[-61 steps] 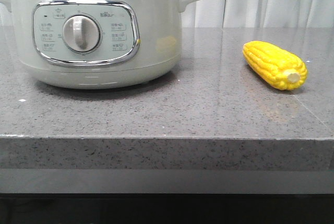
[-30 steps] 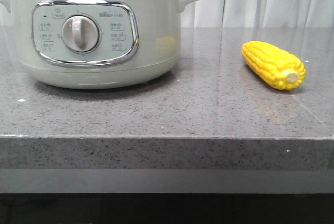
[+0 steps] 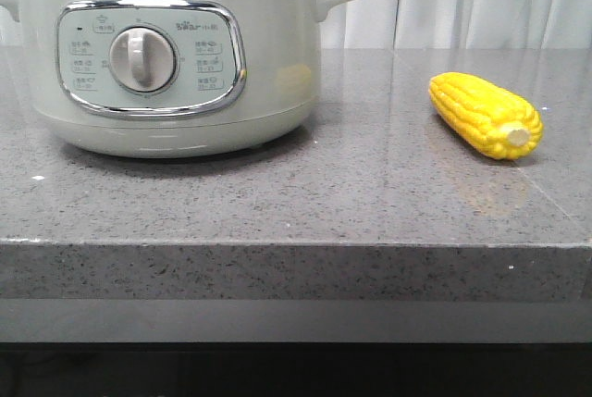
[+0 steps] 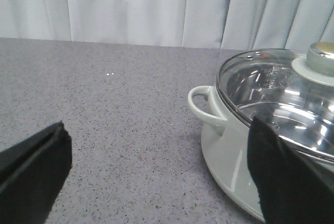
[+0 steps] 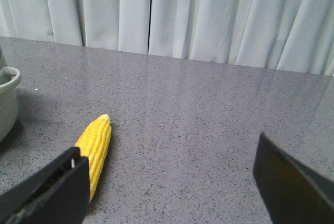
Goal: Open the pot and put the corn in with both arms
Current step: 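Grasp the glass lid knob with the left gripper and lift it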
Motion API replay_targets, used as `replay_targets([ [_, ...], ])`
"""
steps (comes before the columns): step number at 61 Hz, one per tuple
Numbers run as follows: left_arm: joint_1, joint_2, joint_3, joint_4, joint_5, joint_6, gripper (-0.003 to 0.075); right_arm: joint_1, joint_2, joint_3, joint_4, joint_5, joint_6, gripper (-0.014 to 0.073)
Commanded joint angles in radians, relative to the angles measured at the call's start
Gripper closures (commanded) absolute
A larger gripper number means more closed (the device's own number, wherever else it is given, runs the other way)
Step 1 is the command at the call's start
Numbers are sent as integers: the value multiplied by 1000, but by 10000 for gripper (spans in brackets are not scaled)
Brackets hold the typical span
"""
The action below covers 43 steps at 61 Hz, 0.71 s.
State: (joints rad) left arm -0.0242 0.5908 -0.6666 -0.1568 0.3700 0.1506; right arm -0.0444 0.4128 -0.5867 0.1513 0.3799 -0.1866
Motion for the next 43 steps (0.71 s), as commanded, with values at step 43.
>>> replay_targets([
  [43,-354,909,-1091,-58,596,-4,80,-3,14,-34,-6,-75,-1,-60],
])
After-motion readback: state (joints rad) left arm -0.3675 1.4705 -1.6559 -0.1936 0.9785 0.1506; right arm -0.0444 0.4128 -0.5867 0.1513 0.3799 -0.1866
